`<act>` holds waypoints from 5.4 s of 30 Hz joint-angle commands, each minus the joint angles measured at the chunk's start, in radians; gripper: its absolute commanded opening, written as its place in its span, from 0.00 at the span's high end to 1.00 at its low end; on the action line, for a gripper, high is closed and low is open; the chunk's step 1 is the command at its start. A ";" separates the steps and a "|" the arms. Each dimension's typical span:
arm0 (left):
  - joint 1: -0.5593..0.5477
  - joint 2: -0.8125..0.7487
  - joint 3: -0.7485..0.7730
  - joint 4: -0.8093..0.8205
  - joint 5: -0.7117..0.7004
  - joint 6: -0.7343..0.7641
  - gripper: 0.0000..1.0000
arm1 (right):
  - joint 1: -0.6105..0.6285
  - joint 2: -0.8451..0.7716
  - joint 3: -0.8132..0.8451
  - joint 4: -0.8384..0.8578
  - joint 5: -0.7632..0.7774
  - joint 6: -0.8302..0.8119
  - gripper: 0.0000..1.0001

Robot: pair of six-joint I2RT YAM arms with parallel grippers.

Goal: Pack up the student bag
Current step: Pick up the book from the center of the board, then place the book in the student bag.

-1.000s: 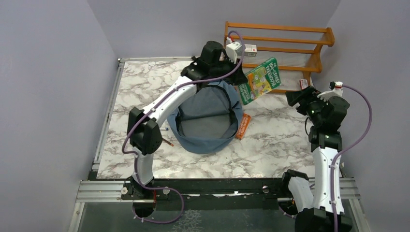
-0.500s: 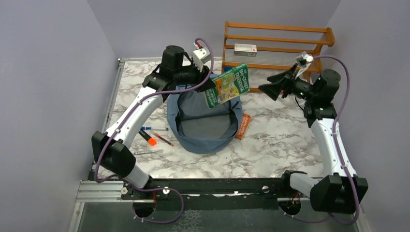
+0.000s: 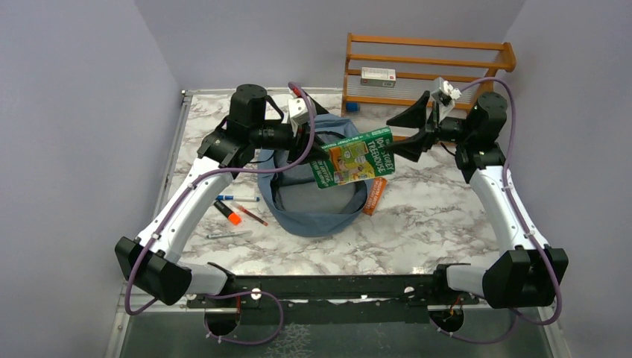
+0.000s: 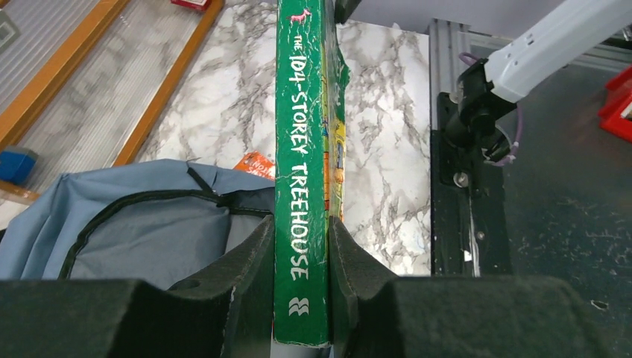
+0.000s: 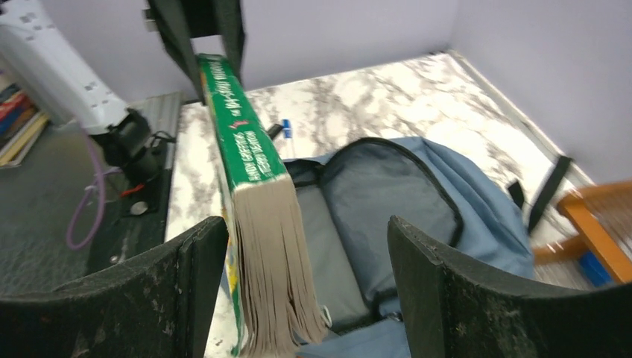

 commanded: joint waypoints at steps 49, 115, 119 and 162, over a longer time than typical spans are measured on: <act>-0.003 0.079 -0.226 0.263 -0.483 -0.013 0.29 | 0.108 -0.330 -0.152 -0.314 1.117 0.285 0.99; -0.261 0.447 -0.249 0.433 -1.372 0.472 1.00 | 0.108 -0.407 -0.297 -0.326 1.099 0.352 1.00; -0.261 0.436 -0.181 0.352 -1.423 0.416 1.00 | 0.108 -0.405 -0.295 -0.320 1.099 0.355 1.00; -0.182 0.741 0.774 -0.629 -1.564 -0.168 1.00 | 0.108 -0.386 -0.197 -0.470 1.104 0.572 0.99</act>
